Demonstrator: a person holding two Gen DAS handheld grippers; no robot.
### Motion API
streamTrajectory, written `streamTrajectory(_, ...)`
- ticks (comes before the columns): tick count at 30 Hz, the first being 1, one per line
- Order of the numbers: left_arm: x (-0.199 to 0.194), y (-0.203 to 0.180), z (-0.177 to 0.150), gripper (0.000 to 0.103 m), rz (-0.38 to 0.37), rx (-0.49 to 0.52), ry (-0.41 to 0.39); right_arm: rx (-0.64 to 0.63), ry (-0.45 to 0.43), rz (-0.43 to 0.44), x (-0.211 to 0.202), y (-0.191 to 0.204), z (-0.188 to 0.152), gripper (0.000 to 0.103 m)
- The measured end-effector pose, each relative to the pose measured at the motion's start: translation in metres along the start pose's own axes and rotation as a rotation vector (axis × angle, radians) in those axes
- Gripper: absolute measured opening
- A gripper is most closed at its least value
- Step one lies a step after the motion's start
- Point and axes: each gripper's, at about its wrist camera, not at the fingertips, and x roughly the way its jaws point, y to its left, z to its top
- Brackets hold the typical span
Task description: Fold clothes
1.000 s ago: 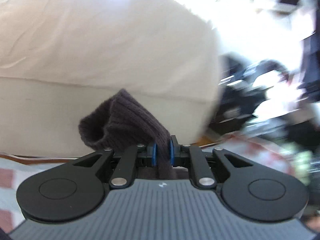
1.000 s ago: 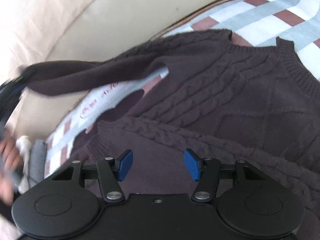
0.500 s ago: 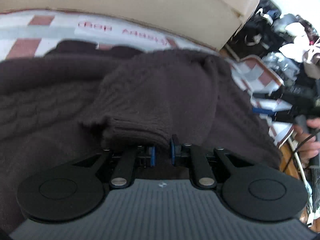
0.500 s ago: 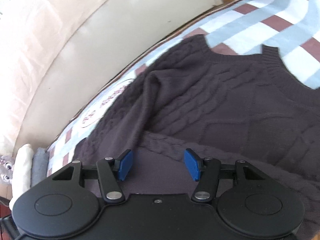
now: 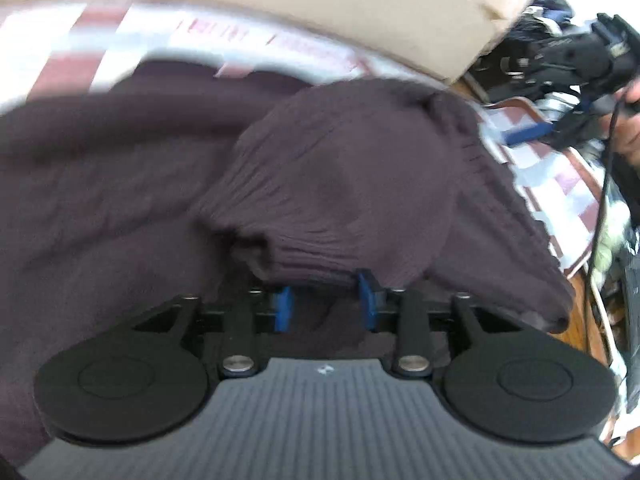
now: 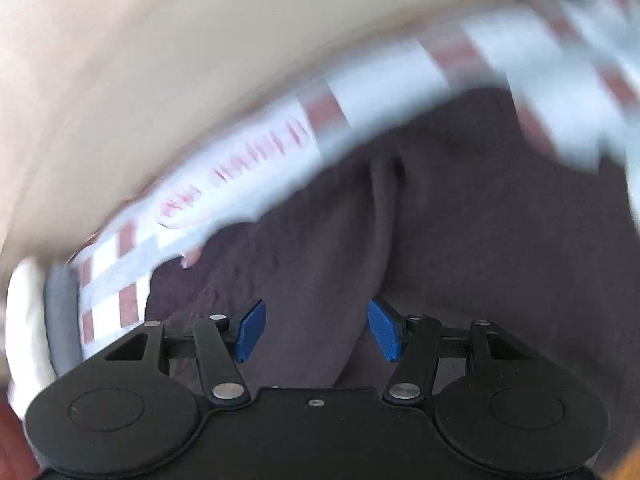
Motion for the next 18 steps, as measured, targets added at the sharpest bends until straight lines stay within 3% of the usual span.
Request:
streamTrajectory(2, 0.005, 0.010, -0.004, 0.033, -0.002, -0.046, 0.027, 0.017, 0.118, -0.132, 0.009, 0.022, 0.010, 0.063)
streamTrajectory(4, 0.002, 0.007, -0.001, 0.033, 0.011, -0.020, 0.003, -0.177, 0.106, -0.280, 0.017, 0.062, 0.018, 0.063)
streamTrajectory(6, -0.001, 0.004, 0.002, 0.033, 0.027, 0.013, -0.026, -0.263, 0.106, -0.250, 0.032, 0.088, 0.029, 0.065)
streamTrajectory(8, -0.003, 0.007, 0.004, 0.033, 0.027, 0.006, -0.033, -0.234, 0.113, -0.140, 0.048, 0.095, 0.037, 0.066)
streamTrajectory(10, -0.002, 0.016, 0.007, 0.033, 0.009, -0.029, -0.028, -0.154, 0.101, -0.084, 0.060, 0.091, 0.046, 0.066)
streamTrajectory(16, 0.008, 0.043, 0.020, 0.033, -0.066, -0.126, 0.030, 0.125, 0.098, -0.060, 0.083, 0.073, 0.076, 0.066)
streamTrajectory(18, 0.011, 0.050, 0.021, 0.033, -0.085, -0.165, 0.031, 0.164, 0.092, -0.047, 0.086, 0.077, 0.085, 0.066)
